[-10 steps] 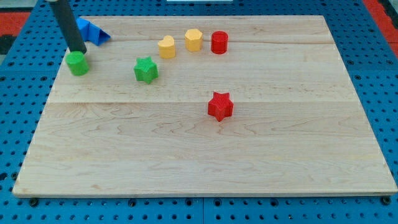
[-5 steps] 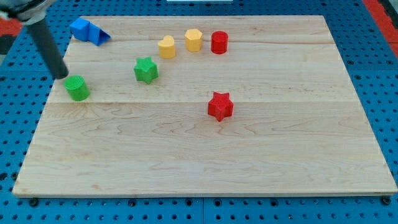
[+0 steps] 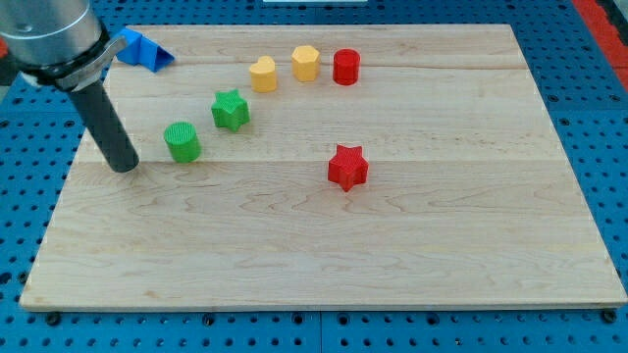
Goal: Move the green circle diagonally to the bottom left of the green star
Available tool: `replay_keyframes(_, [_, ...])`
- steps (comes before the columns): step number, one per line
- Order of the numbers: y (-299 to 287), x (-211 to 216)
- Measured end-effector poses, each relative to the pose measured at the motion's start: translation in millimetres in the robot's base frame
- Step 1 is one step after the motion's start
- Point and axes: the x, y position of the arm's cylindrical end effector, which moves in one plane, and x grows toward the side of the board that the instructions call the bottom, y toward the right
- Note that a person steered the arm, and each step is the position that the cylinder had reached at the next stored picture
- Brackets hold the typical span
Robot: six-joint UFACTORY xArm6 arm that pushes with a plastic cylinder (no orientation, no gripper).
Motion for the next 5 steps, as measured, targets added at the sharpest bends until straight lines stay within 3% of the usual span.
replay_keyframes(1, [-0.1,-15.9])
replay_keyframes(2, [44.6,-22.1])
replay_keyframes(3, [49.8,-6.0])
replay_keyframes(4, [51.4,39.6])
replay_keyframes(5, [175.8,76.2])
